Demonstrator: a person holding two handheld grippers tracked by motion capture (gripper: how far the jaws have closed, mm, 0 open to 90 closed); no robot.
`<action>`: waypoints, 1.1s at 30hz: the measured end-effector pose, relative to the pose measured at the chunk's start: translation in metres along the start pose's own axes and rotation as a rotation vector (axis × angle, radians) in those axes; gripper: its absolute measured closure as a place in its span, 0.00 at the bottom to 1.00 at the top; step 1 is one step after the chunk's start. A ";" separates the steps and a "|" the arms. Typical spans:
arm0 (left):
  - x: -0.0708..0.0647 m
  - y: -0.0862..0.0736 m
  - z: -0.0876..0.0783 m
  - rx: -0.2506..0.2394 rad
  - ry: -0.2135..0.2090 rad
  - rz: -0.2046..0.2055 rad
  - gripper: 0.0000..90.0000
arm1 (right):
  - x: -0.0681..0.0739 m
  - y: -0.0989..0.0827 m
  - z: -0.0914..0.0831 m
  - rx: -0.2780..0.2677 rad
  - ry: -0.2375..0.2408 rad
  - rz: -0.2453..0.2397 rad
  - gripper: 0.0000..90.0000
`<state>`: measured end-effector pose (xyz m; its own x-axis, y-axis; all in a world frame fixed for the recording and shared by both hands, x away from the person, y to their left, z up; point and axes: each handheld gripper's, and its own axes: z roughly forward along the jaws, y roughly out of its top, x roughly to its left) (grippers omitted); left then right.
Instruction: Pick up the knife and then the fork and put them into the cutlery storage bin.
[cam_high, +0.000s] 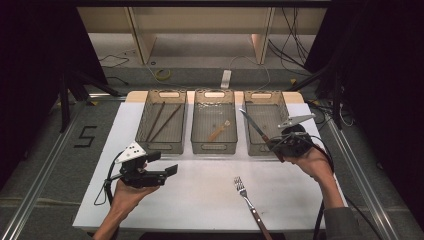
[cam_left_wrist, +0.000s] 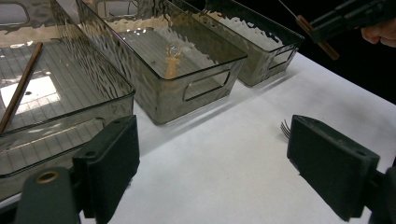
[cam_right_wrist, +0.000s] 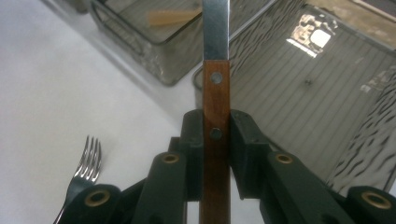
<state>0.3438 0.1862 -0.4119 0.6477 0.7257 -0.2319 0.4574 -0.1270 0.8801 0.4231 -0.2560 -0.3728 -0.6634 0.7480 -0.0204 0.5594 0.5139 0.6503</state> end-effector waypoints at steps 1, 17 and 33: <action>0.000 0.000 0.000 -0.001 0.001 0.000 0.18 | -0.002 0.003 0.000 -0.002 -0.003 0.010 0.85; 0.000 0.000 -0.001 -0.016 0.008 0.006 0.18 | -0.033 0.030 0.010 -0.039 -0.044 0.128 0.85; 0.000 0.001 -0.002 -0.018 0.009 0.006 0.18 | -0.045 0.048 0.035 -0.006 -0.071 0.200 0.85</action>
<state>0.3428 0.1874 -0.4107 0.6445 0.7313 -0.2232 0.4427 -0.1190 0.8887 0.4974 -0.2505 -0.3667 -0.5029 0.8625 0.0563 0.6731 0.3499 0.6515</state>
